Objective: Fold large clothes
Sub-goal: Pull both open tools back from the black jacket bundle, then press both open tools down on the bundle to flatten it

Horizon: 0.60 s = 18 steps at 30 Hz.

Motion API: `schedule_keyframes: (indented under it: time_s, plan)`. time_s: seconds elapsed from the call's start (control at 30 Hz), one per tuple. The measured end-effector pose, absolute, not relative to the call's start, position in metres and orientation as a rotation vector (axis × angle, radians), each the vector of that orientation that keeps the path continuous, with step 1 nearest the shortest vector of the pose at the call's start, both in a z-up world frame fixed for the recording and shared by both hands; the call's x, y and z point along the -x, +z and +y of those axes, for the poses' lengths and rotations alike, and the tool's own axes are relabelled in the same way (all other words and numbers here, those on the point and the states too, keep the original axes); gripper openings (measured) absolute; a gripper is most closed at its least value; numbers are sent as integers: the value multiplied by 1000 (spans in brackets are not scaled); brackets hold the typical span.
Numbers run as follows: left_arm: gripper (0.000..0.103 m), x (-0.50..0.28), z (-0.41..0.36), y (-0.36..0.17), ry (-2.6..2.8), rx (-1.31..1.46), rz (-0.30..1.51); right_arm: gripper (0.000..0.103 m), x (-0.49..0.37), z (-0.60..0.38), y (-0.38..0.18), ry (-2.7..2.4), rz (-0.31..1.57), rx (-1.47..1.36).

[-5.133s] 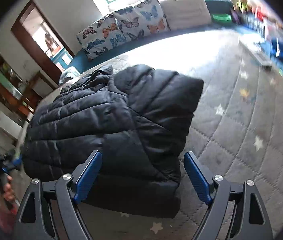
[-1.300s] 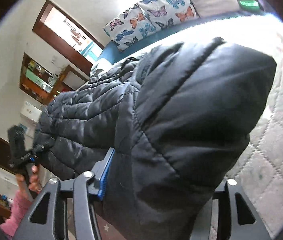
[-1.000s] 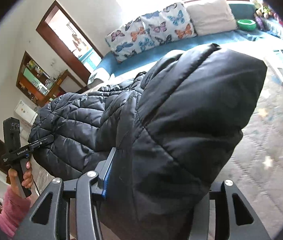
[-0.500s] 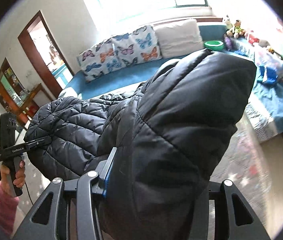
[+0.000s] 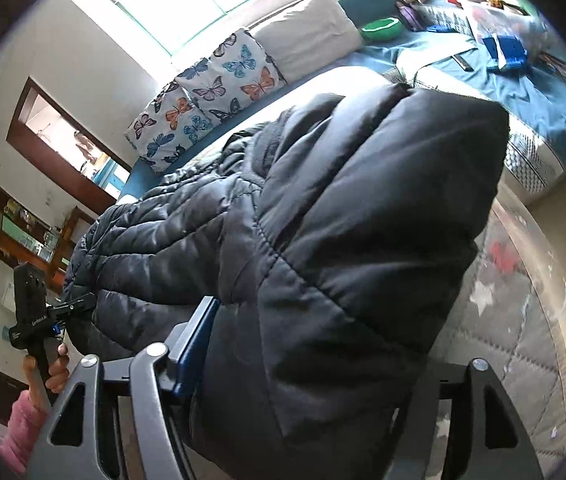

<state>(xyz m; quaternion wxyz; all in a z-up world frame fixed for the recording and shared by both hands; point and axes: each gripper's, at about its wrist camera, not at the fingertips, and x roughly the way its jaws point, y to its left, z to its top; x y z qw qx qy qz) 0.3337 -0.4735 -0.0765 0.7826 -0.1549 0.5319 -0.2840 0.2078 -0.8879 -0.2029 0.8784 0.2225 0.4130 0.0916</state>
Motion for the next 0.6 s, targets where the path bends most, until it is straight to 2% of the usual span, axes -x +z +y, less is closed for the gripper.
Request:
schedule_keyframes:
  time_s: [0.2,0.4,0.47,0.53,0.6]
  plan:
    - [88,-322,-423,-62,-591,321,1114,76,-194,-884,-178,87,877,-352]
    - [88,-301,-416,-10,-528,175,943,76,-173,-869,-153,-54,832,-163]
    - [98,-291,-423,7,-520,118,881,76,-168,-863,-139,-72,781,-130]
    - [103,-282,-431,19,-524,55,827,76,-166,-859,-126,-79,737,-128]
    - [103,-278,-442,24,-541,3,802,76,-170,-853,-121,-70,718,-108]
